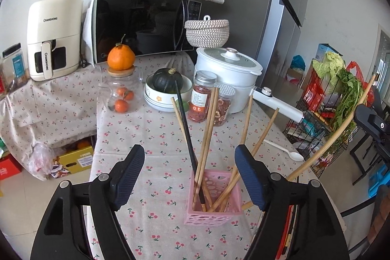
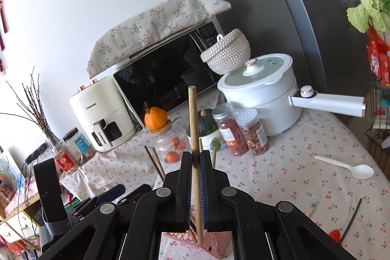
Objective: Organize utensils
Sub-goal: 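Lower both held chopsticks into the pink basket and open both tools, then move the left tool to the sleeved chopstick pair and close on it, then lift the sleeved pair with the left tool while the right tool grasps the black chopstick, then carry both held chopsticks over the pink basket and lower them in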
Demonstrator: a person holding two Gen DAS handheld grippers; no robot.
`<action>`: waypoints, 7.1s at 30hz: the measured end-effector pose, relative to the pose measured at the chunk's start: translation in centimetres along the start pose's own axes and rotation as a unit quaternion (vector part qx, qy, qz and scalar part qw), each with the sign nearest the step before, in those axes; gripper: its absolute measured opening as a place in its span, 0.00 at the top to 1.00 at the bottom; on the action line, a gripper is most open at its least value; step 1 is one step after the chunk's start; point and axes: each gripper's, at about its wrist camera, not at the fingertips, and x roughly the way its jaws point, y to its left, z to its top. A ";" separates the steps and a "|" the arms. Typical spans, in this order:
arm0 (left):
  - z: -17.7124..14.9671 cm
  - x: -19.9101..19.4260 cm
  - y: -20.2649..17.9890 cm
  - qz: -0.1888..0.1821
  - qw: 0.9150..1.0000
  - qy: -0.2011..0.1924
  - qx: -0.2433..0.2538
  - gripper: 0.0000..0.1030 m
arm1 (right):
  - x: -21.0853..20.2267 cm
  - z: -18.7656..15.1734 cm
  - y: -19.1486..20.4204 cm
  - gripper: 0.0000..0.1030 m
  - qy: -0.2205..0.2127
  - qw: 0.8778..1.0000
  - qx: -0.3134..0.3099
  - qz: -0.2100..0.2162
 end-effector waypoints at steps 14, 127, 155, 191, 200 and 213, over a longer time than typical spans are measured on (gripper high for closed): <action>-2.4 -0.9 4.2 0.025 0.997 0.070 -0.034 0.18 | 6.6 -2.3 2.8 0.95 0.046 0.999 -0.023 -0.018; -8.5 3.6 -11.2 -0.117 0.966 0.214 0.087 0.91 | 9.7 -9.1 -22.2 0.44 0.314 0.886 0.025 -0.339; -3.9 -3.6 -7.9 -0.129 0.987 0.093 0.027 0.91 | -2.4 -3.3 -12.7 0.96 0.155 0.971 0.042 -0.175; 0.6 3.1 -2.1 0.012 0.976 -0.211 -0.057 0.91 | -1.0 -0.8 -2.5 0.96 0.116 0.990 -0.028 -0.081; -0.8 3.9 -3.2 0.012 0.982 -0.187 -0.017 0.87 | -0.2 -0.9 -2.3 0.96 0.121 0.990 -0.023 -0.076; -1.2 0.7 -2.0 0.034 0.999 -0.004 -0.005 0.40 | -1.4 0.8 1.3 0.96 0.074 0.996 -0.037 -0.033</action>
